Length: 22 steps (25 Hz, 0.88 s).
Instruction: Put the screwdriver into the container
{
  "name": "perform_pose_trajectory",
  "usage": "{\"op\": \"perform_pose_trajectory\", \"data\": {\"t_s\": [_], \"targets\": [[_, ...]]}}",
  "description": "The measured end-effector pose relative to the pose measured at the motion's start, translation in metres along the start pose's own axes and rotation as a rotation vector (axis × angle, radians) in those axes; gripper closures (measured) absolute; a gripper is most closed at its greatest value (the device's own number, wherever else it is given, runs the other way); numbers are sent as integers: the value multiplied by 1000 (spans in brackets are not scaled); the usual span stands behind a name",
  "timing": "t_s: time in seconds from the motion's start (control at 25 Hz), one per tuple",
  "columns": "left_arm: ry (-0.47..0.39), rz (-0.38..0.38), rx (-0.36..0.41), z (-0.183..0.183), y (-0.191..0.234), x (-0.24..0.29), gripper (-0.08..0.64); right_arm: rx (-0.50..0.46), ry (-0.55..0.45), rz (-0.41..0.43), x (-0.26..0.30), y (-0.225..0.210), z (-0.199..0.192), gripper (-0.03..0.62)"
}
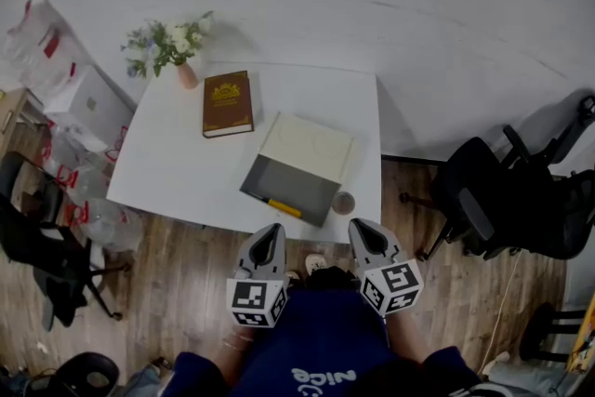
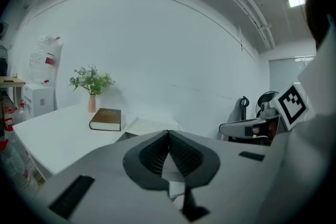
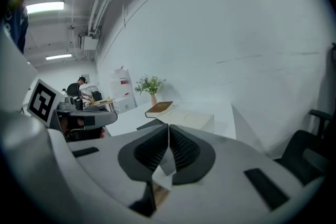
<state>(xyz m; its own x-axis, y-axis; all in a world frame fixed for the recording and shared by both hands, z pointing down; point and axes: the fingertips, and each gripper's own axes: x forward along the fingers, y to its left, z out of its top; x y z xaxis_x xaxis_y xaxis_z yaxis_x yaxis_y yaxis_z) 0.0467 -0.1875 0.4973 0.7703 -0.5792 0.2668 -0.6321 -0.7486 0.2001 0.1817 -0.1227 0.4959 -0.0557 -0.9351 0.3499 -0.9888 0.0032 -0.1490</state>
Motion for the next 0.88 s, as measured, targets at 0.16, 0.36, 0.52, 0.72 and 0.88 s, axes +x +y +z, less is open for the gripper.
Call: {"op": "perform_pose_trajectory", "data": {"t_s": [0.16, 0.36, 0.52, 0.72, 0.88], "targets": [[4, 9, 0, -2, 4, -3, 543, 34, -20, -7, -1, 0, 1, 571], [6, 16, -3, -2, 8, -5, 543, -18, -32, 3, 1, 5, 5, 571], [4, 17, -8, -1, 11, -3, 543, -55, -40, -29, 4, 2, 10, 571], [0, 16, -10, 1, 12, 3, 543, -78, -31, -46, 8, -2, 9, 571], [-1, 16, -15, 2, 13, 9, 543, -94, -27, -47, 13, -5, 10, 571]]}}
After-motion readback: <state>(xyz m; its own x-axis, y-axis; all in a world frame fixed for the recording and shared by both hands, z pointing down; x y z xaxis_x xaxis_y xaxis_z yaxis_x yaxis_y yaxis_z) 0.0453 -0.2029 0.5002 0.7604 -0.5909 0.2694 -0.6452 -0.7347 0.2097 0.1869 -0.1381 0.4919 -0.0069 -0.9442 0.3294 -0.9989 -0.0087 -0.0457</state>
